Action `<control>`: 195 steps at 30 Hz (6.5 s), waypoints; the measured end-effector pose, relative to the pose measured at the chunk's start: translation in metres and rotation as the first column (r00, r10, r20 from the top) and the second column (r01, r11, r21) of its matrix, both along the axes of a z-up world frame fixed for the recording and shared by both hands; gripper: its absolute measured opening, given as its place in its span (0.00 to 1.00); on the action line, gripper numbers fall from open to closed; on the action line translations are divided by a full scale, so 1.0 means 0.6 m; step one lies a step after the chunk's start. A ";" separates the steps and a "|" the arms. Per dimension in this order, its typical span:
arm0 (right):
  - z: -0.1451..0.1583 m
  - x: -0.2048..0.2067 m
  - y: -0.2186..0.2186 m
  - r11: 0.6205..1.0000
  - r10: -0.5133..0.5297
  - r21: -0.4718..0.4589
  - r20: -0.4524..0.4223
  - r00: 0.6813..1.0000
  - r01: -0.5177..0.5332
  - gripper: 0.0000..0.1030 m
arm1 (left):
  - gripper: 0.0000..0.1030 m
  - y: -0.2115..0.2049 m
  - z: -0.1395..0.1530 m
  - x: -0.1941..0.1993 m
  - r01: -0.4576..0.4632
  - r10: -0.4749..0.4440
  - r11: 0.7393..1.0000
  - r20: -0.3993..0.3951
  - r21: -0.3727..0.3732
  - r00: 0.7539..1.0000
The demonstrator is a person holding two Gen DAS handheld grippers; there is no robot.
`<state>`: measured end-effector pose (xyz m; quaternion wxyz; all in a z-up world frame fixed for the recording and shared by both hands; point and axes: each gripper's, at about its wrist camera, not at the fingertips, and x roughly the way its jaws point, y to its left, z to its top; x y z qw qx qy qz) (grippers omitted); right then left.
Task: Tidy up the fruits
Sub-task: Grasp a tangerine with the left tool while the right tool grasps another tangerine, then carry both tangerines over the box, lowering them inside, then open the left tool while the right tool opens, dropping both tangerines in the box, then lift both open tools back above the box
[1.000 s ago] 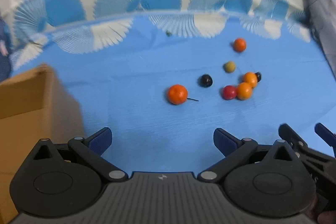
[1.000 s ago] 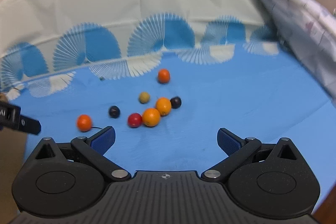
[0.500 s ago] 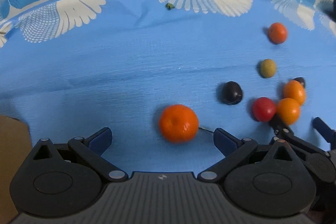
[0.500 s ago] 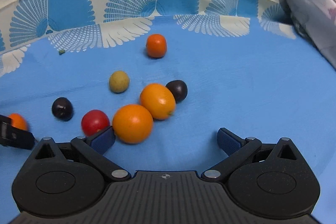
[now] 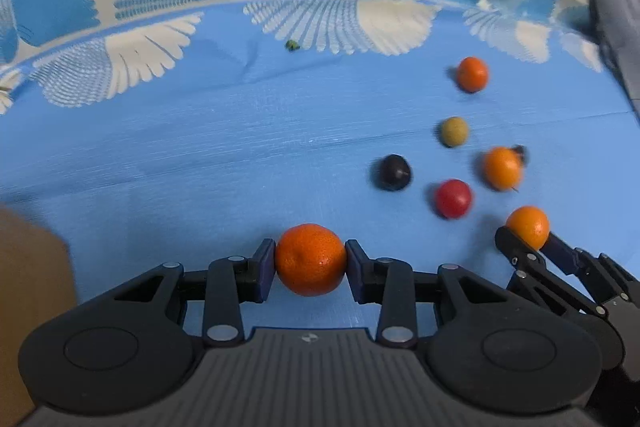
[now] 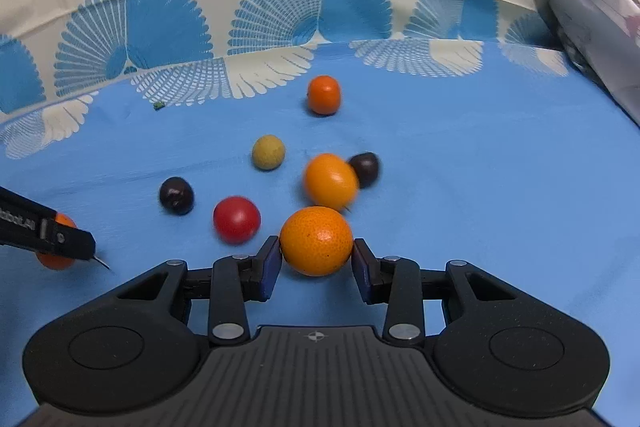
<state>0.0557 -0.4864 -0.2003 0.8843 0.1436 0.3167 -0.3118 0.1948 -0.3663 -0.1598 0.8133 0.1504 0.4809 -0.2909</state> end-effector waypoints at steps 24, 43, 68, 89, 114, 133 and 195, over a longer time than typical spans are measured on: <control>0.283 -0.210 0.344 0.950 0.305 -0.004 0.206 0.930 -0.311 0.39 | 0.40 0.415 0.288 -0.268 -0.087 0.100 0.991 0.140 -0.098 0.985; 0.339 -0.282 0.627 0.826 0.555 0.015 0.158 0.817 -0.564 0.39 | 0.40 0.725 0.322 -0.376 -0.311 0.333 0.931 0.097 -0.190 0.938; 0.350 -0.290 0.662 0.805 0.590 -0.019 0.139 0.795 -0.594 0.39 | 0.40 0.770 0.330 -0.376 -0.370 0.396 0.900 0.078 -0.231 0.915; 0.338 -0.244 0.659 0.809 0.584 -0.005 0.124 0.802 -0.588 0.39 | 0.40 0.763 0.333 -0.319 -0.391 0.418 0.888 0.072 -0.241 0.906; 0.259 -0.099 0.649 0.787 0.613 0.040 0.051 0.788 -0.615 0.39 | 0.40 0.715 0.251 -0.175 -0.416 0.430 0.895 0.067 -0.159 0.900; 0.182 -0.044 0.672 0.733 0.680 0.074 -0.058 0.731 -0.676 0.39 | 0.40 0.688 0.146 -0.122 -0.396 0.399 0.917 0.054 -0.053 0.916; 0.385 -0.321 0.675 0.800 0.600 -0.120 0.177 0.780 -0.588 0.99 | 1.00 0.747 0.348 -0.422 -0.344 0.382 0.922 0.262 -0.179 0.887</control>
